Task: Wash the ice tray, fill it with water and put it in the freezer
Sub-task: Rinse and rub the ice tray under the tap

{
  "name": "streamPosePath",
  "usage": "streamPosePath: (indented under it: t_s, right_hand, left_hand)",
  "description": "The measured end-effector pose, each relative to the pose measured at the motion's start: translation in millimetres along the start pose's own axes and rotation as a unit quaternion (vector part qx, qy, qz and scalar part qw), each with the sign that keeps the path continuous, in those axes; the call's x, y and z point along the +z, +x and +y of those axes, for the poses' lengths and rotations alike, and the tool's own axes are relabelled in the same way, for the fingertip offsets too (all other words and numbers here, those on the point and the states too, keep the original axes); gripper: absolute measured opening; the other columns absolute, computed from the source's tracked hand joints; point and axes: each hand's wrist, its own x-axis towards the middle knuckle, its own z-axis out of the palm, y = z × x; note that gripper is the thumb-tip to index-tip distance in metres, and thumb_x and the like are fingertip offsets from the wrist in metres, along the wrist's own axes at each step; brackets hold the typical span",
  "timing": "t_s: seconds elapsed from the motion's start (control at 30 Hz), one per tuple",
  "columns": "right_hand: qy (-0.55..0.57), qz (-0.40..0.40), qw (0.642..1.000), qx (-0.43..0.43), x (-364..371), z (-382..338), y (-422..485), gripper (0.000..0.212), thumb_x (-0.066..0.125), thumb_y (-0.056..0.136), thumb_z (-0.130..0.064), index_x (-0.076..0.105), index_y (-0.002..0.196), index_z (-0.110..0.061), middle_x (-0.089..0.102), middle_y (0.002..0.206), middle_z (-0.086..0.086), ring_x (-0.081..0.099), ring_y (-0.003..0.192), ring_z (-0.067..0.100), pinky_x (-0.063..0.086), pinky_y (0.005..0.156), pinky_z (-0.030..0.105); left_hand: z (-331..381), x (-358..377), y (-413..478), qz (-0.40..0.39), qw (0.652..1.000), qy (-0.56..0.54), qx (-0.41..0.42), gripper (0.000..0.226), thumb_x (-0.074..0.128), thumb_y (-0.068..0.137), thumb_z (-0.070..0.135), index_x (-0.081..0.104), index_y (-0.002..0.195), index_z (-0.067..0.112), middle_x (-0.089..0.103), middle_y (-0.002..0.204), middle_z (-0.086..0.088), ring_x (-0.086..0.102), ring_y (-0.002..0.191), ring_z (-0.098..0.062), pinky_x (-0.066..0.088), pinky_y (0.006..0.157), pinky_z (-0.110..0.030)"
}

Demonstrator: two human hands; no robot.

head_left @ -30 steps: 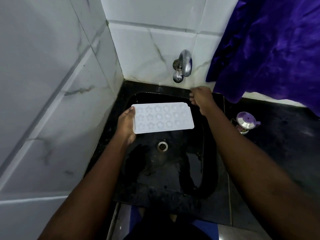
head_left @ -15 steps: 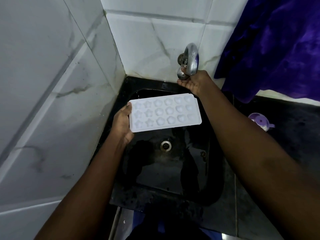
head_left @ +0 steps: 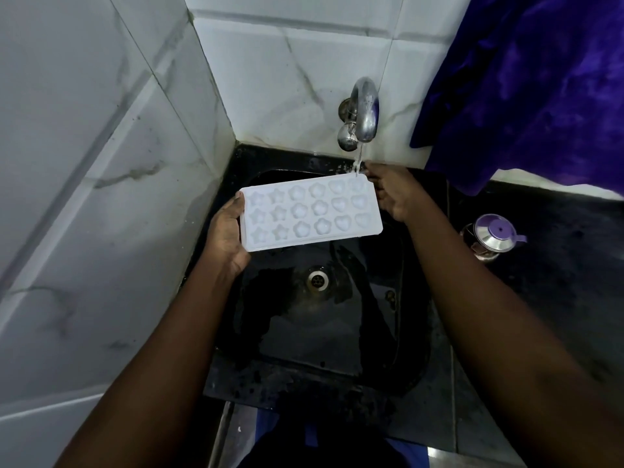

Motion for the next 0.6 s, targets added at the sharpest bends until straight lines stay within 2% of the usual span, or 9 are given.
streamPosePath:
  t_s: [0.1, 0.2, 0.33, 0.5, 0.6]
  right_hand:
    - [-0.052, 0.017, 0.999, -0.004, 0, -12, -6, 0.039, 0.059, 0.104, -0.047, 0.071, 0.106, -0.011, 0.072, 0.091, 0.003, 0.067, 0.081, 0.020, 0.056, 0.074, 0.033]
    - [-0.057, -0.022, 0.998, 0.015, -6, -15, -21, 0.048, 0.054, 0.104, -0.054, 0.072, 0.109, -0.010, 0.078, 0.102, 0.006, 0.074, 0.088, 0.022, 0.059, 0.078, 0.036]
    - [-0.051, -0.040, 0.998, 0.016, -19, 5, -39, 0.034, 0.060, 0.105, -0.041, 0.073, 0.118, -0.013, 0.078, 0.114, 0.008, 0.075, 0.104, 0.027, 0.060, 0.088, 0.043]
    - [0.044, 0.019, 0.999, -0.007, -43, 25, -47, 0.023, 0.060, 0.106, -0.025, 0.073, 0.113, -0.006, 0.080, 0.104, 0.011, 0.078, 0.089, 0.025, 0.063, 0.069, 0.037]
    - [0.058, 0.074, 0.995, -0.020, -61, 31, -44, 0.020, 0.063, 0.105, -0.025, 0.074, 0.106, -0.009, 0.080, 0.101, 0.010, 0.078, 0.089, 0.027, 0.065, 0.074, 0.041]
  left_hand:
    - [-4, -1, 3, -0.007, 1.000, -0.004, 0.001, 0.042, 0.044, 0.113, 0.035, 0.067, 0.135, 0.006, 0.076, 0.128, -0.018, 0.075, 0.113, -0.036, 0.065, 0.083, -0.049]
    - [-8, -1, 9, -0.007, 1.000, -0.010, 0.000, 0.051, 0.046, 0.111, 0.038, 0.059, 0.147, 0.003, 0.069, 0.139, -0.022, 0.068, 0.126, -0.042, 0.063, 0.090, -0.053]
    - [-16, 10, 14, -0.034, 0.999, -0.027, -0.020, 0.055, 0.049, 0.110, 0.037, 0.054, 0.151, 0.002, 0.066, 0.142, -0.025, 0.066, 0.127, -0.046, 0.061, 0.092, -0.059]
    - [-30, 45, 17, -0.034, 0.998, -0.022, -0.048, 0.048, 0.046, 0.113, 0.036, 0.059, 0.146, 0.004, 0.071, 0.134, -0.024, 0.071, 0.119, -0.045, 0.064, 0.083, -0.059]
    - [-40, 69, 20, -0.034, 0.997, -0.016, -0.065, 0.048, 0.046, 0.112, 0.037, 0.060, 0.145, 0.004, 0.071, 0.135, -0.024, 0.073, 0.115, -0.043, 0.065, 0.076, -0.056]
